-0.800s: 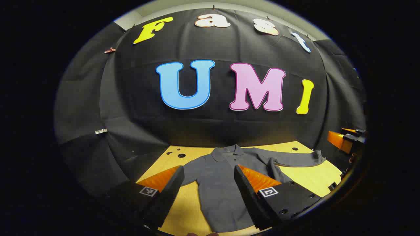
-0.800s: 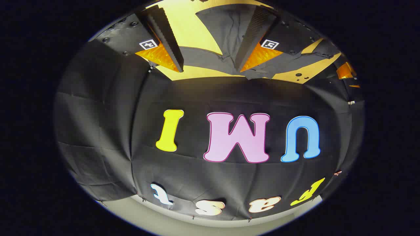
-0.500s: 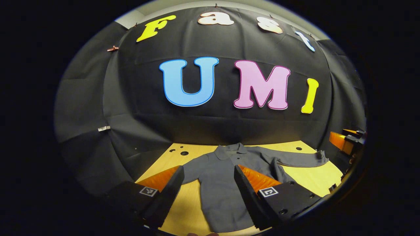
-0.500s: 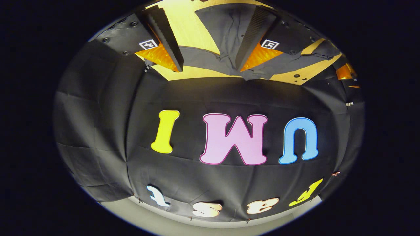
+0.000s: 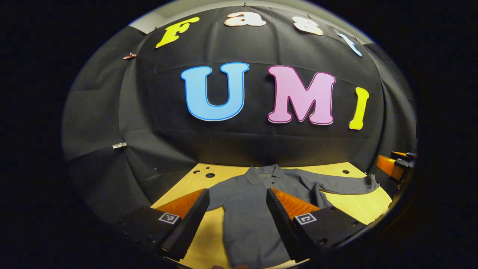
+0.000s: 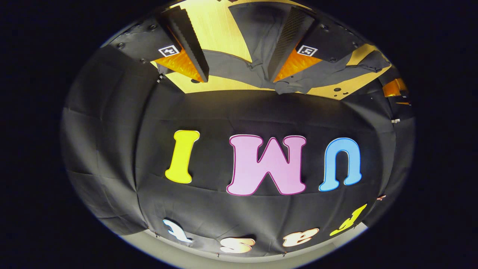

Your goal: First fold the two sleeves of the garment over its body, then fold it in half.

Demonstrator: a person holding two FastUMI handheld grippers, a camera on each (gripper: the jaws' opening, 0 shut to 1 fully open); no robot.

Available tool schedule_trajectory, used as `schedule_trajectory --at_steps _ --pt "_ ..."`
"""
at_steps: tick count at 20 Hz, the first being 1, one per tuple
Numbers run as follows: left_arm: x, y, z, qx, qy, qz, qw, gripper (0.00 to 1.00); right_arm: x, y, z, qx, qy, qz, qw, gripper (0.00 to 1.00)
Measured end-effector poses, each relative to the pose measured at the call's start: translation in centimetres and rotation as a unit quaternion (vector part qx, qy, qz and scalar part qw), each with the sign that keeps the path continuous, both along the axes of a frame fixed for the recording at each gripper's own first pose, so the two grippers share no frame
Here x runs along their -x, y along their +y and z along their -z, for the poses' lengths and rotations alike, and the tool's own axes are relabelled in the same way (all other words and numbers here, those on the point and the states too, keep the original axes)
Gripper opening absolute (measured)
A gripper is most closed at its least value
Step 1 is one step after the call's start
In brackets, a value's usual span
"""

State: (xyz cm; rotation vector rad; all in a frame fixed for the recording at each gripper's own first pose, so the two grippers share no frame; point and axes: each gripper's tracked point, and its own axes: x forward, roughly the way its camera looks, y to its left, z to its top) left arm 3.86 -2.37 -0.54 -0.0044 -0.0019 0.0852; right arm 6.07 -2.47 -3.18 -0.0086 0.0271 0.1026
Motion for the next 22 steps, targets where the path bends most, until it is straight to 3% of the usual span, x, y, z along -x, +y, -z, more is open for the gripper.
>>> schedule_trajectory --at_steps 11,22 --pt "-1.3 -0.7 0.5 -0.006 -0.002 -0.009 1.0 0.96 -1.9 -1.3 2.1 0.009 0.038 0.004 0.999 0.98" --pt "-1.0 -1.2 2.4 -0.027 0.024 -0.015 0.999 0.95 -10.6 -14.0 7.4 0.006 0.128 0.125 0.984 0.98"
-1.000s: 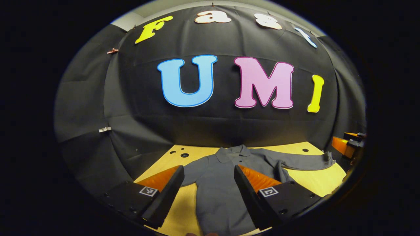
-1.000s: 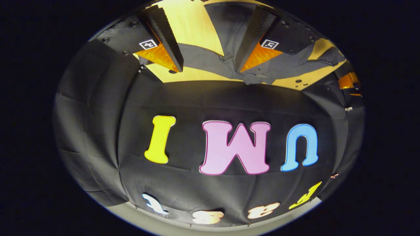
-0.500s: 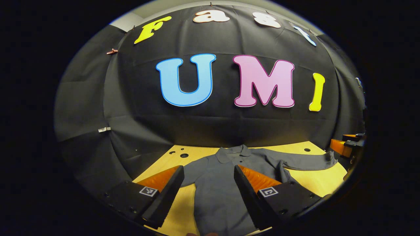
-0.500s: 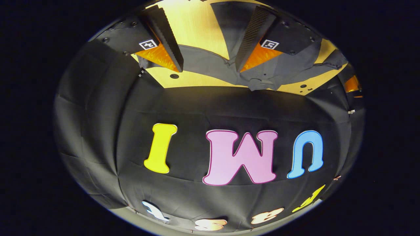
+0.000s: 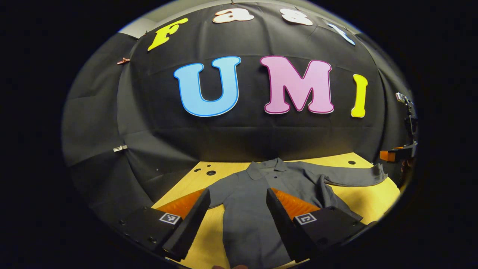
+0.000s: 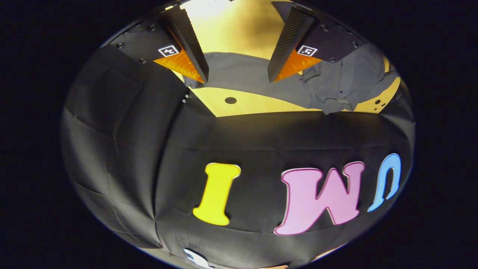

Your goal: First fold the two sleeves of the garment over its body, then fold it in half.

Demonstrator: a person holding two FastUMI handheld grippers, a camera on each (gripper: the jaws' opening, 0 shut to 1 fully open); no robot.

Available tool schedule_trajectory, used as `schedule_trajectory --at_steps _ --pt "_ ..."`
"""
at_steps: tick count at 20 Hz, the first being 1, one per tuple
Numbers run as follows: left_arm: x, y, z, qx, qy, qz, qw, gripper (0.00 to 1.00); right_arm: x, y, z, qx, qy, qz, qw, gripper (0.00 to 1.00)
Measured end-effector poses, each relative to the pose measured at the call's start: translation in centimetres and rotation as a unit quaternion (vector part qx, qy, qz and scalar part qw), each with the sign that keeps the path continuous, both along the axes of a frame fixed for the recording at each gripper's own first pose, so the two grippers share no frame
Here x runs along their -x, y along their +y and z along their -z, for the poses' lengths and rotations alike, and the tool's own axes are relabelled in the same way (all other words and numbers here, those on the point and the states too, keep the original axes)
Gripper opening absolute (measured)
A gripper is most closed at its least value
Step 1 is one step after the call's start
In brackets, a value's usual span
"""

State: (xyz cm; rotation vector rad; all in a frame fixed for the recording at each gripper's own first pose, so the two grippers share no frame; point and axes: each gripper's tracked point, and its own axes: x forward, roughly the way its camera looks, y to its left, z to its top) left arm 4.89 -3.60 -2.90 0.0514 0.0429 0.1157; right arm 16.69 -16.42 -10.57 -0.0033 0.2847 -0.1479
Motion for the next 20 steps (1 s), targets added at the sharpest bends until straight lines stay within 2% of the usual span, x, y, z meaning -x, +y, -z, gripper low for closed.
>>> schedule_trajectory --at_steps 6,9,13,20 --pt "0.1 -0.4 0.9 -0.005 0.018 -0.006 1.0 0.95 -3.5 -5.7 3.4 -0.008 0.037 0.053 0.998 0.98" --pt "0.0 -1.0 1.3 -0.029 0.026 -0.009 0.999 0.96 -5.7 -8.9 5.4 -0.007 0.058 0.078 0.995 0.98" --pt "-0.7 -2.2 1.9 -0.032 0.047 0.002 0.998 0.98 -8.2 -13.1 8.5 -0.038 0.089 0.121 0.988 0.98" --pt "-3.1 -2.8 2.8 -0.04 0.082 -0.002 0.996 0.98 -11.7 -17.8 14.8 -0.054 0.147 0.163 0.974 0.98"
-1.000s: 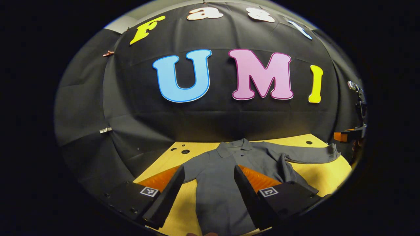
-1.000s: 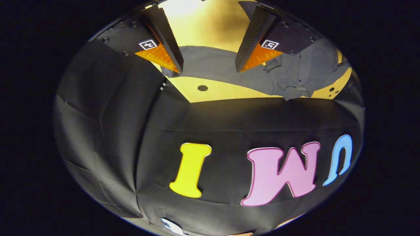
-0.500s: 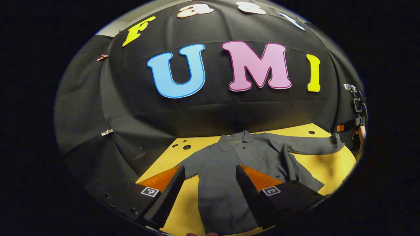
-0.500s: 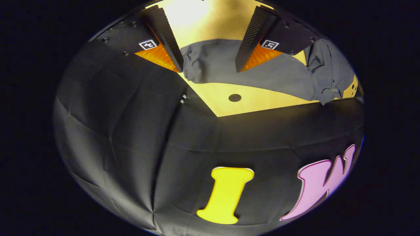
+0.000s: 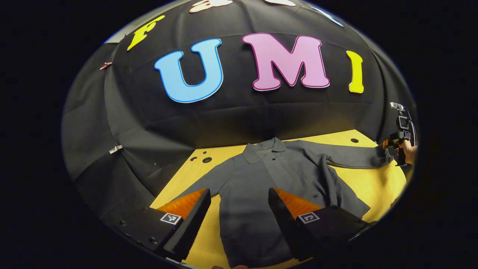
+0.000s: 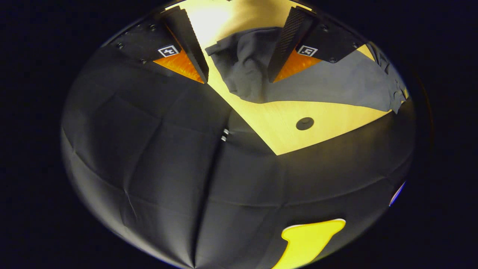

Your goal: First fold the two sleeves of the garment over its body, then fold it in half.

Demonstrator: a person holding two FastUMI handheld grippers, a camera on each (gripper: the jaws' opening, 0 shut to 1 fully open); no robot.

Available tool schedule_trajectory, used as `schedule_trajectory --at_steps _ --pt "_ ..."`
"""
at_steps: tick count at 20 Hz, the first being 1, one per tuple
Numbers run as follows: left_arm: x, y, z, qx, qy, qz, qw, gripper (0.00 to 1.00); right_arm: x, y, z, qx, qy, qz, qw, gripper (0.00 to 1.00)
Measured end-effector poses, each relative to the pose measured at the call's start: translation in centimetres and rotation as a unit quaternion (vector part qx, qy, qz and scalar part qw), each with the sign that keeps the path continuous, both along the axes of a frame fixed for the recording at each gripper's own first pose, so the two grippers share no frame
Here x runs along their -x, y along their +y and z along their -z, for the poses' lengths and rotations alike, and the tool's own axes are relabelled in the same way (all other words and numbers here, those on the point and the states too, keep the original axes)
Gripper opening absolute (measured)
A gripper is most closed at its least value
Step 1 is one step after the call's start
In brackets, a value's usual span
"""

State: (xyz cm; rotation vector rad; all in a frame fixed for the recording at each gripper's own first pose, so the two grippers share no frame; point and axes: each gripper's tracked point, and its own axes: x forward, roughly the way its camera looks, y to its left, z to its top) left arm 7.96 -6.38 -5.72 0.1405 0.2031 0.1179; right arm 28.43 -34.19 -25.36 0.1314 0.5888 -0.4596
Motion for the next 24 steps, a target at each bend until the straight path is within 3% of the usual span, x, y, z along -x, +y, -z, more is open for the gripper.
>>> schedule_trajectory --at_steps 6,9,11,13,15,18,24 --pt "-0.7 -1.7 -0.3 -0.015 0.009 0.023 1.0 0.98 -0.4 -0.6 7.1 -0.075 0.059 0.005 0.995 0.98" --pt "-1.0 -2.4 -0.4 -0.017 0.009 0.027 0.999 0.98 -1.2 -0.5 6.8 -0.07 0.046 -0.006 0.997 0.97" --pt "-1.1 -3.0 -0.5 -0.014 0.009 0.031 0.999 0.98 -1.4 0.7 6.8 -0.071 0.048 -0.025 0.996 0.77" --pt "-1.0 -3.2 -0.4 -0.011 0.008 0.031 0.999 0.98 -1.4 1.9 6.5 -0.066 0.048 -0.035 0.996 0.38" --pt "-0.6 -3.3 -0.2 -0.002 0.01 0.028 1.0 0.98 -1.3 3.3 6.1 -0.079 0.042 -0.04 0.995 0.1" --pt "0.1 -2.3 0.5 0.012 0.015 0.016 1.0 0.98 -1.6 4.2 5.3 -0.118 0.024 -0.035 0.992 0.07" --pt "1.6 1.3 1.2 0.038 0.018 -0.012 0.999 0.98 -0.9 8.3 -3.4 -0.085 -0.038 -0.09 0.992 0.07"
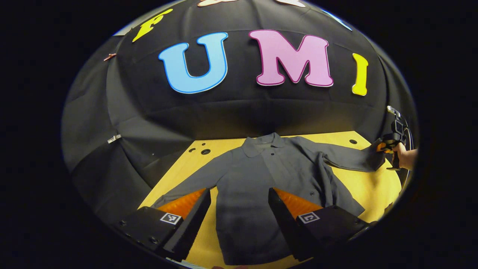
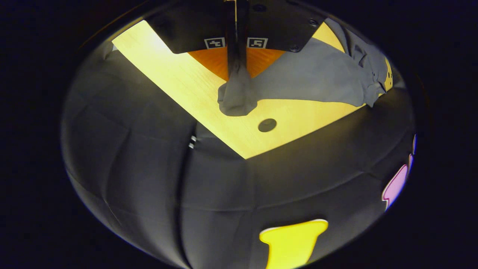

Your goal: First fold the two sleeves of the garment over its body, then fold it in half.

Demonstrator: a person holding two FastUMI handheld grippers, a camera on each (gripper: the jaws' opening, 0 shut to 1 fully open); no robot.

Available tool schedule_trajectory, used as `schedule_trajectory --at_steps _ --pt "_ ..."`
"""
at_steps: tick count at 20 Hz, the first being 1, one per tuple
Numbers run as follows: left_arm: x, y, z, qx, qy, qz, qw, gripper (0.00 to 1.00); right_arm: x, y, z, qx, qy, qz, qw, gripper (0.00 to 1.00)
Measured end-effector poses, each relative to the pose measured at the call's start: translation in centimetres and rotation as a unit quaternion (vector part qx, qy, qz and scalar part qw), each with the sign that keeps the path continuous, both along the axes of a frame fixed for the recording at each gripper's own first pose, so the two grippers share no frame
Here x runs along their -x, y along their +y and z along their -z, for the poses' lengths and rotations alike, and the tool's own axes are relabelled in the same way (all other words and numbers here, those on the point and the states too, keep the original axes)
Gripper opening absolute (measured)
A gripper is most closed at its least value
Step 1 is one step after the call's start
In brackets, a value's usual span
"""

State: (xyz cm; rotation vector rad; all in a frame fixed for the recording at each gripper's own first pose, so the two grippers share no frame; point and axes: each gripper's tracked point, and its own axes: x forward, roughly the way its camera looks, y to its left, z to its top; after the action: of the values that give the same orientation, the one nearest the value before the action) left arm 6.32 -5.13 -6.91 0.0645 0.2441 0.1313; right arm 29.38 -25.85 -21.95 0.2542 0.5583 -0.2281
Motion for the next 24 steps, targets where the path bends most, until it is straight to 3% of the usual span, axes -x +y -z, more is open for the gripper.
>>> schedule_trajectory --at_steps 6,11,12,13,15,17,20,24 --pt "2.7 4.7 0.7 0.015 -0.006 -0.03 0.999 0.98 -0.5 9.9 -8.9 0.051 -0.061 -0.085 0.993 0.06" --pt "4.9 8.2 0.5 0.004 0.005 -0.04 0.999 0.98 0.4 23.2 -13.3 0.055 -0.091 -0.189 0.976 0.06" --pt "5.0 8.8 0.3 0.003 0.001 -0.043 0.999 0.98 0.3 25.5 -13.8 0.045 -0.095 -0.201 0.974 0.11" --pt "5.0 9.4 0.2 0.006 -0.001 -0.046 0.999 0.98 0.3 28.1 -14.2 0.038 -0.101 -0.212 0.971 0.06" --pt "5.0 10.5 0.3 0.013 0.0 -0.055 0.998 0.98 1.1 32.4 -14.7 0.029 -0.105 -0.238 0.965 0.06" --pt "5.3 12.4 0.5 0.024 -0.001 -0.073 0.997 0.98 3.2 37.8 -14.4 0.034 -0.098 -0.292 0.951 0.06" --pt "6.2 14.4 1.7 0.043 0.008 -0.093 0.995 0.98 5.1 43.6 -13.6 0.042 -0.097 -0.339 0.935 0.06" --pt "7.9 18.0 2.3 0.019 0.016 -0.122 0.992 0.98 6.7 50.8 -11.8 0.032 -0.083 -0.377 0.922 0.06"
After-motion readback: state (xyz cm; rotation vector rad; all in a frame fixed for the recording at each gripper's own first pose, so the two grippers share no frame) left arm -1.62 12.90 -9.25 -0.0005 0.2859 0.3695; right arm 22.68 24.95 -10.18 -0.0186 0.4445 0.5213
